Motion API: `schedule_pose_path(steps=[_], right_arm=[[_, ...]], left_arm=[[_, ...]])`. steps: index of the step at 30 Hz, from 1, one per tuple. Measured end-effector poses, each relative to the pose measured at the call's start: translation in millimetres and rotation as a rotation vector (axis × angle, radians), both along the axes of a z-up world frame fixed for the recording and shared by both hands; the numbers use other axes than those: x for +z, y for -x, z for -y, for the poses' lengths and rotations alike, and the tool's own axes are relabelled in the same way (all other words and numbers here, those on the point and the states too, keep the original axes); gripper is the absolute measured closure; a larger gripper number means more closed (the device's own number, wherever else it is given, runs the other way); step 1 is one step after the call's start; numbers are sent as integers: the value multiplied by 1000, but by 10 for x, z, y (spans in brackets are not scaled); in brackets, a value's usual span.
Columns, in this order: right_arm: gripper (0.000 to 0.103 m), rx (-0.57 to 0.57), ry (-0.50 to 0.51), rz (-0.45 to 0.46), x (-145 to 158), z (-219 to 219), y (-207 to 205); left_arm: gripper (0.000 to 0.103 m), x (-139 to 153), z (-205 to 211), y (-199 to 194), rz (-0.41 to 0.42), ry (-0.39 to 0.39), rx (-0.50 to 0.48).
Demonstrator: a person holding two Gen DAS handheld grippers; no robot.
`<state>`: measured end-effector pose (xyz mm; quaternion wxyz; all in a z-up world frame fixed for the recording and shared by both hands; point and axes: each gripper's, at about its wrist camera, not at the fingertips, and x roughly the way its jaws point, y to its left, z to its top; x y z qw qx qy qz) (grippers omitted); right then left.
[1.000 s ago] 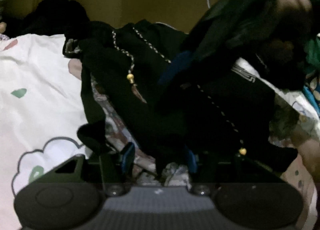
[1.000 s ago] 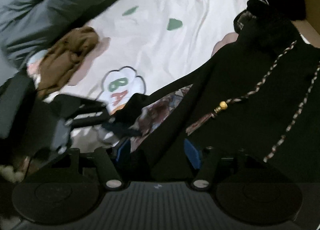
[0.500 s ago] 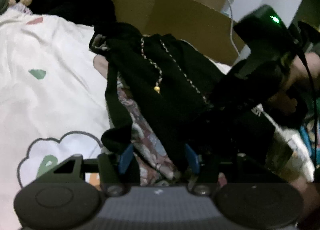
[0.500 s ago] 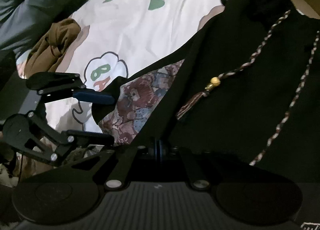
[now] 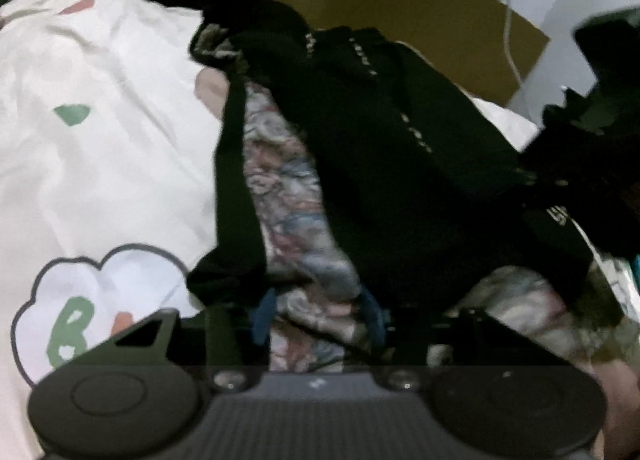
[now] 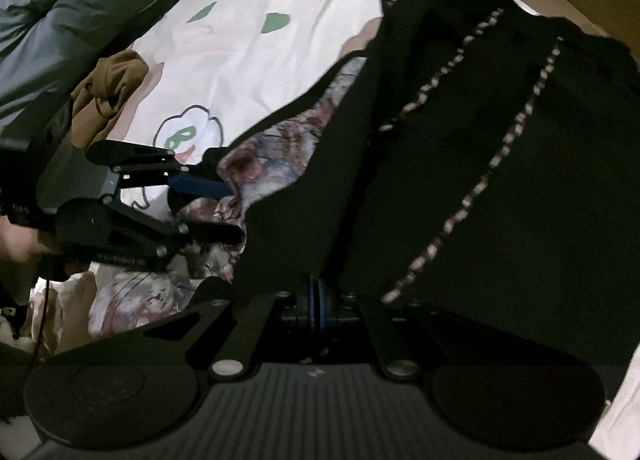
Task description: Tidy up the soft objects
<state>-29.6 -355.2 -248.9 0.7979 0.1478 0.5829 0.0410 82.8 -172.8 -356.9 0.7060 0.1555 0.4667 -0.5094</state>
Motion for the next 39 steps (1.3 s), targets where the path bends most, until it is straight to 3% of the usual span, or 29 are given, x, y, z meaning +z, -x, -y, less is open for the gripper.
schedule_pose_path(steps=[4, 8, 10, 19, 21, 23, 25, 27, 30, 34, 39], right_arm=[[100, -11, -23, -3, -25, 116, 46], [98, -27, -57, 28, -14, 115, 61], [97, -23, -54, 41, 2, 89, 48], [88, 9, -22, 90, 113, 74, 44], [68, 11, -28, 96, 128, 70, 43], [56, 12, -38, 105, 141, 56, 42], [51, 14, -64, 133, 166, 22, 41], [45, 22, -78, 143, 169, -19, 30], [44, 50, -81, 139, 143, -102, -4], [44, 74, -72, 129, 117, -167, -30], [43, 95, -58, 110, 73, -201, -5]], left_arm=[[67, -36, 68, -8, 11, -33, -11], [97, -109, 125, -112, -25, -42, 1], [101, -128, 103, -188, -64, -27, 21], [102, 144, -356, -369, -208, 117, 129], [102, 236, -512, -423, -244, 148, 150], [103, 331, -679, -520, -312, 192, 193], [103, 479, -974, -733, -399, 271, 302], [103, 539, -1134, -863, -435, 318, 367], [103, 603, -1440, -1062, -495, 389, 490], [103, 576, -1727, -1241, -449, 354, 583], [103, 514, -2042, -1402, -418, 252, 667]])
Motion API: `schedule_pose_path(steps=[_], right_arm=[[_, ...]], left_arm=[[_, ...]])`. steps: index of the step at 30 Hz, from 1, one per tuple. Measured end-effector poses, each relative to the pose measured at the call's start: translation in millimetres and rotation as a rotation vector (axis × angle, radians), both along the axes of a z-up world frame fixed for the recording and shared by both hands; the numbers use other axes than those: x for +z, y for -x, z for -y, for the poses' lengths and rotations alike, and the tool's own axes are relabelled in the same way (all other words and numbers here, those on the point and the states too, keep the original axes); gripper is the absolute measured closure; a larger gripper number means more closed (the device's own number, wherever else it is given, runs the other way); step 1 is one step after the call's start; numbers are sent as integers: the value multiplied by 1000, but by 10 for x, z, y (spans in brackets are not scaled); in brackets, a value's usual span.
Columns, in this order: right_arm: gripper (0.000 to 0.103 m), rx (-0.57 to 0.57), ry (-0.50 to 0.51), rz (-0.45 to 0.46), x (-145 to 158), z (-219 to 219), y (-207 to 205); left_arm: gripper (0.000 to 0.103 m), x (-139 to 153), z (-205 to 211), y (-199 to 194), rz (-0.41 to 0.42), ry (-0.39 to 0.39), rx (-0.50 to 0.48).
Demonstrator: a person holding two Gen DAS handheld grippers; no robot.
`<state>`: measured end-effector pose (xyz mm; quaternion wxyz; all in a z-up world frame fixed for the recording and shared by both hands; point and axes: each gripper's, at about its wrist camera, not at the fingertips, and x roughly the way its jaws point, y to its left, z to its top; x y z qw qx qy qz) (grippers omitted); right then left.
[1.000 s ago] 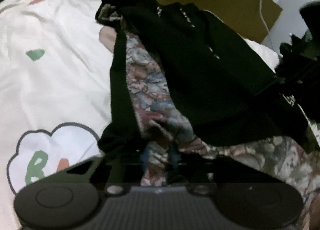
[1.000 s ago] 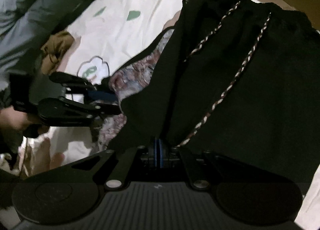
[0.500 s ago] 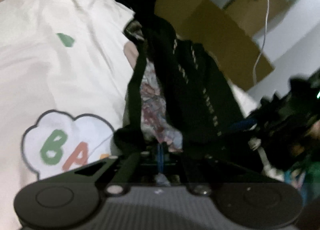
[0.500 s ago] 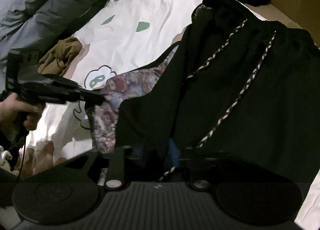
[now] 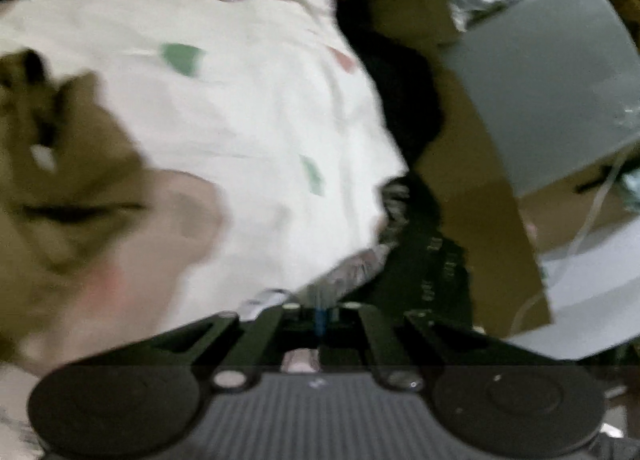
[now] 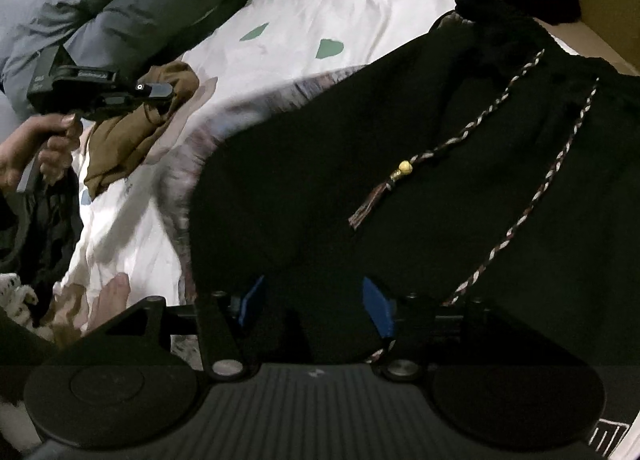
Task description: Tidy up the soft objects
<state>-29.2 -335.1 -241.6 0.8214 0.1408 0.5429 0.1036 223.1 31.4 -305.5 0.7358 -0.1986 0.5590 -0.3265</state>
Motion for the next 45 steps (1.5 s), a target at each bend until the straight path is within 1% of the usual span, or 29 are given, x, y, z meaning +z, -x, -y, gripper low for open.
schedule_pose_path(steps=[2, 3, 4, 7, 8, 10, 12, 14, 16, 18, 19, 20, 21, 22, 26, 29, 31, 32, 33, 34, 35, 37, 39, 40, 41, 42, 43, 44, 45], right_arm=[[43, -1, 6, -8, -25, 8, 10], [43, -3, 5, -12, -41, 16, 15], [43, -5, 4, -16, -58, 24, 19], [43, -1, 9, -28, -92, 29, 11], [43, 5, 14, -30, -95, 23, 11], [43, 12, 21, -29, -89, 16, 17], [43, 16, 25, -26, -72, 17, 32], [43, 22, 26, -27, -69, 26, 61], [43, 22, 36, -38, -94, 38, 114], [43, 20, 48, -46, -114, 54, 164], [43, 19, 49, -48, -118, 59, 178], [43, 18, 51, -49, -123, 65, 191], [43, 16, 51, -54, -132, 79, 217], [43, 14, 53, -59, -145, 91, 237], [43, 11, 58, -67, -190, 122, 279], [43, 9, 55, -67, -210, 144, 289], [43, 8, 56, -64, -226, 163, 283], [43, 8, 57, -63, -233, 167, 279], [43, 7, 58, -63, -239, 170, 275], [43, 7, 60, -62, -240, 180, 269], [43, 7, 62, -61, -242, 190, 262], [43, 6, 67, -56, -234, 212, 249], [43, 5, 74, -51, -207, 239, 249], [43, -2, 77, -44, -168, 272, 264], [43, -10, 80, -36, -128, 306, 280], [43, -17, 83, -28, -88, 340, 297], [43, -29, 81, -22, -51, 392, 308], [43, -48, 85, -12, -11, 451, 361], [43, -66, 90, -2, 29, 509, 415]], left_arm=[[103, -28, -41, 6, -14, -45, -20], [103, -31, -25, 10, -13, -59, -68], [97, -35, -5, 12, -5, -70, -98], [63, 2, 390, 6, 96, -154, -224], [51, -15, 460, 10, 106, -164, -239], [39, -48, 600, 16, 127, -186, -270], [37, -108, 737, 39, 147, -220, -311], [30, -170, 796, 85, 163, -256, -343], [29, -317, 910, 148, 163, -305, -368], [32, -401, 939, 215, 142, -299, -390], [50, -436, 940, 269, 140, -287, -418], [97, -439, 927, 291, 142, -285, -429], [97, -488, 895, 322, 119, -291, -436], [100, -529, 823, 318, 68, -263, -413], [100, -467, 590, 379, 28, -236, -394], [100, -364, 349, 437, -21, -221, -345], [100, -355, 137, 473, -113, -187, -276], [99, -368, 94, 481, -137, -182, -261], [99, -406, 22, 502, -175, -189, -239], [96, -442, -18, 528, -183, -225, -239], [91, -462, -16, 538, -178, -249, -244], [86, -481, 21, 537, -143, -329, -262], [86, -417, 62, 483, -119, -336, -267], [80, -345, 118, 448, -80, -352, -280], [68, -273, 175, 412, -41, -369, -293], [60, -200, 232, 376, -1, -385, -306], [42, -110, 307, 347, 50, -392, -332], [34, -77, 347, 339, 74, -398, -348], [33, -43, 388, 332, 99, -403, -364]])
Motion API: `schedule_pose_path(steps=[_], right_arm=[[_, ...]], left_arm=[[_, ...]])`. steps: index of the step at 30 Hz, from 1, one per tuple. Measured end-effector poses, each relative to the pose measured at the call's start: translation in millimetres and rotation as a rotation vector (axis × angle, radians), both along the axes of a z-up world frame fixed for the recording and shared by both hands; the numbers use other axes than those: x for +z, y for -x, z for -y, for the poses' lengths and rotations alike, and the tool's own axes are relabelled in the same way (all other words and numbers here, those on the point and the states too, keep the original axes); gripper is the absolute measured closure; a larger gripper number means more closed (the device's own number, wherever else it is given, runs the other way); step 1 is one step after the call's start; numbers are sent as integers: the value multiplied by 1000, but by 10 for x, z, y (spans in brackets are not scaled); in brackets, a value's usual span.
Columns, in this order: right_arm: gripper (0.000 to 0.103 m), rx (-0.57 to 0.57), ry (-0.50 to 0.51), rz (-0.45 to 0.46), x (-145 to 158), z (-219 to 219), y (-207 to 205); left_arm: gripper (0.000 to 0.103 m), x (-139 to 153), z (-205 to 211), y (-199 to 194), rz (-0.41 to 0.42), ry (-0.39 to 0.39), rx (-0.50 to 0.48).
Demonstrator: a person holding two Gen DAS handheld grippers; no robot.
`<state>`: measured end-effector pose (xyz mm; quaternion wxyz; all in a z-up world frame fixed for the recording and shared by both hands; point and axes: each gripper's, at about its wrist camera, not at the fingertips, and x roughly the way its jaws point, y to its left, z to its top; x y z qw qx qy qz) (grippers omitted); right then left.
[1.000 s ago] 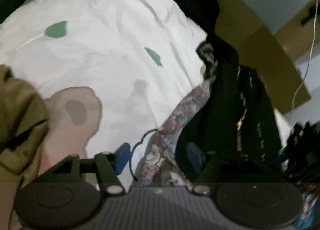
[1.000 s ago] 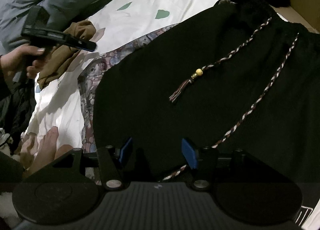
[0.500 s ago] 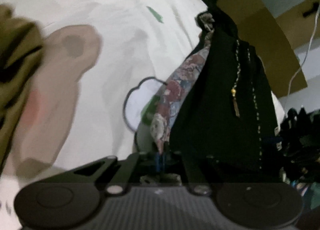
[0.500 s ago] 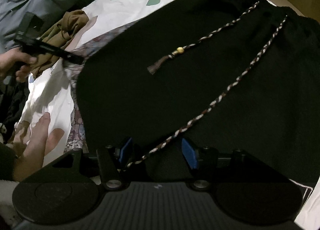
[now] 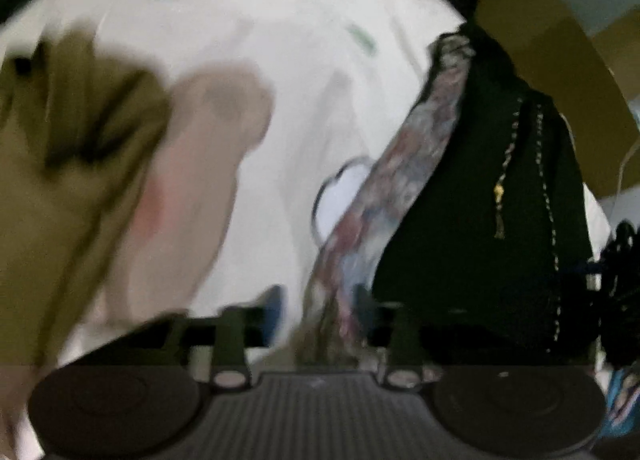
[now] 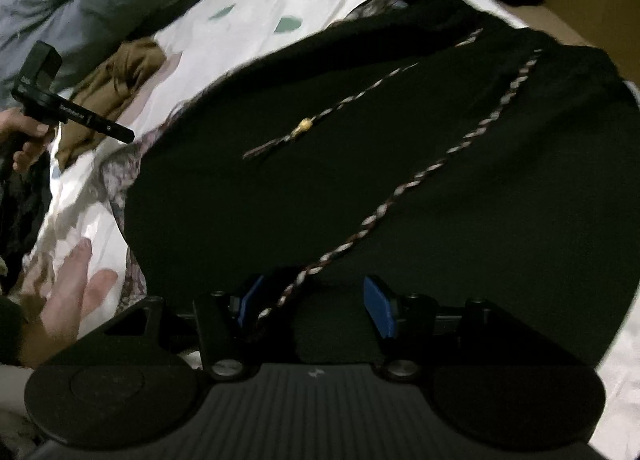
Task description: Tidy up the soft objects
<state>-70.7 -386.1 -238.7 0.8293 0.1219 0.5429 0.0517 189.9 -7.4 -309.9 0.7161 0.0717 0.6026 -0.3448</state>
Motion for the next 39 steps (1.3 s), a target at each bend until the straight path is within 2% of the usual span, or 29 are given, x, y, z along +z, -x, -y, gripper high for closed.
schedule_pose_path(steps=[2, 6, 8, 11, 13, 16, 17, 18, 19, 20, 21, 22, 23, 24, 30, 32, 34, 36, 38, 39], right_arm=[[43, -48, 31, 18, 65, 159, 153], [43, -187, 114, 2, 188, 567, 668], [42, -215, 123, -15, 208, 673, 834], [41, -292, 101, -72, 204, 849, 1171], [40, -357, 47, -98, 121, 907, 1354], [40, -415, -27, -138, -98, 895, 1519], [40, -418, -32, -147, -145, 875, 1537], [41, -417, -34, -164, -270, 829, 1547], [43, -417, -37, -172, -321, 785, 1534], [58, -409, -47, -179, -373, 724, 1495], [77, -398, -52, -179, -382, 696, 1452], [83, -387, -57, -178, -390, 668, 1408], [97, -378, -54, -176, -381, 654, 1372], [98, -353, -53, -162, -323, 613, 1323], [98, -224, -67, -45, 191, 369, 1098], [95, -222, -76, -19, 286, 367, 1060], [91, -236, -135, 39, 393, 368, 1069], [72, -259, -219, 116, 473, 427, 1142], [54, -271, -256, 154, 482, 481, 1183], [51, -285, -239, 154, 458, 497, 1212]], left_arm=[[32, 44, 125, -18, 25, -6, -43], [29, 54, 330, 21, 5, -48, -104], [28, 11, 328, 65, -9, -62, -110], [28, -77, 240, 115, -70, -48, -81], [27, -124, 178, 134, -105, -21, -62], [20, -178, 99, 176, -138, 58, -22], [21, -211, 97, 200, -141, 74, -12], [24, -262, 110, 227, -144, 75, -12], [39, -320, 133, 255, -166, 80, -26], [70, -367, 161, 272, -188, 87, -33], [91, -417, 169, 279, -243, 99, -41], [97, -429, 164, 270, -270, 102, -31], [97, -440, 159, 262, -296, 105, -21], [97, -386, 144, 246, -297, 110, -17], [98, -117, 12, 119, -327, 161, 34], [97, -66, -26, 70, -317, 149, 59], [97, 10, -74, 1, -224, 70, 108], [92, 104, -128, -78, -91, -41, 166], [86, 121, -137, -94, -102, -28, 181], [86, 135, -125, -91, -129, -3, 176]])
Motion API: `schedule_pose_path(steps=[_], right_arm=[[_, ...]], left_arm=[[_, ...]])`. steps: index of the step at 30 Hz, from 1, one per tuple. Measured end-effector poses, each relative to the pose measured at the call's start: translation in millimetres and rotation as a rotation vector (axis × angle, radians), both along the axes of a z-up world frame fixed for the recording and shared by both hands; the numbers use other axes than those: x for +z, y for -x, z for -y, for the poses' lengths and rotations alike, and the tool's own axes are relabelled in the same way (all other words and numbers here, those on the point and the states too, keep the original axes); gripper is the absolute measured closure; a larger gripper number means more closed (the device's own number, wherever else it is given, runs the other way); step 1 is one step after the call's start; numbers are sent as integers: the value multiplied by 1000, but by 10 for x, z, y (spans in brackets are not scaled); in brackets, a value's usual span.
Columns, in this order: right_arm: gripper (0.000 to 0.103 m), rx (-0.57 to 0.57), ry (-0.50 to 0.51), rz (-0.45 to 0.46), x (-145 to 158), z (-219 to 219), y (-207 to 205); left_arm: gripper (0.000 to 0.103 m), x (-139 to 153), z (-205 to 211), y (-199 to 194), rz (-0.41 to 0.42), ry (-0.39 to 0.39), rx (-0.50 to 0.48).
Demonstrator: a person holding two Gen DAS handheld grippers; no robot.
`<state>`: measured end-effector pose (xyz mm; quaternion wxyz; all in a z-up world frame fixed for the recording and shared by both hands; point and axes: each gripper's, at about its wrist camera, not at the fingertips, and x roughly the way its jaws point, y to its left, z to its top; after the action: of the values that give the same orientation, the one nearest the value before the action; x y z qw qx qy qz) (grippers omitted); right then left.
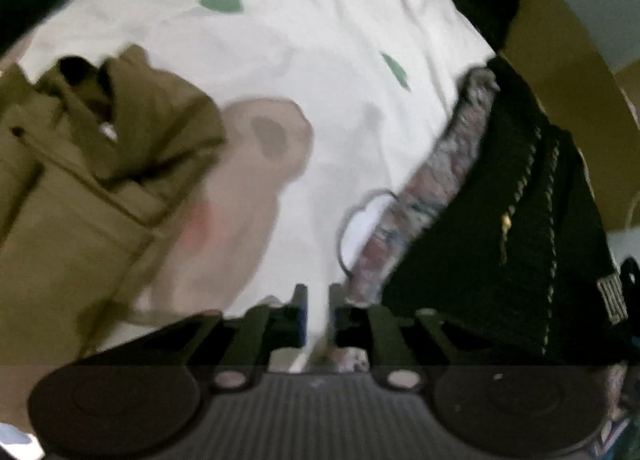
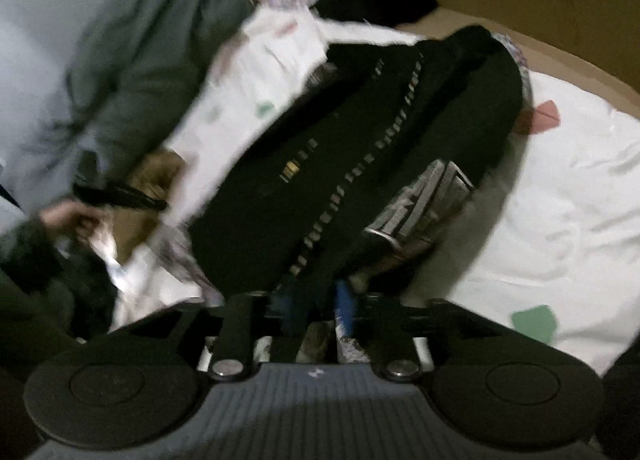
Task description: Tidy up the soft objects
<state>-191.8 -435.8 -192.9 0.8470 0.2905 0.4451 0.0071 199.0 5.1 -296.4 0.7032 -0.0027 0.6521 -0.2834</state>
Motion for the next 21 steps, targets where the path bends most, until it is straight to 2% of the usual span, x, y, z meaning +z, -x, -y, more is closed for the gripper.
schedule_pose_path(steps=[1, 2, 3, 4, 7, 13, 16, 21], right_arm=[[51, -16, 32, -23, -37, 19, 26], [51, -28, 43, -38, -80, 45, 54], [51, -39, 53, -52, -123, 71, 83], [51, -51, 70, -81, -199, 92, 115], [51, -73, 122, -162, -396, 164, 236], [52, -27, 192, -286, -699, 175, 442], [53, -8, 190, -310, -810, 160, 493], [53, 11, 198, -296, -902, 45, 432]], left_arm=[[81, 26, 42, 28, -8, 19, -21], [69, 40, 75, 51, -4, 24, -39], [63, 85, 203, 140, 15, 26, -105], [57, 93, 237, 161, 20, 24, -119], [56, 131, 530, 331, 45, 15, -224], [55, 206, 851, 395, 64, 32, -327], [53, 239, 920, 419, 69, 37, -337], [52, 281, 985, 460, 81, 35, -338]])
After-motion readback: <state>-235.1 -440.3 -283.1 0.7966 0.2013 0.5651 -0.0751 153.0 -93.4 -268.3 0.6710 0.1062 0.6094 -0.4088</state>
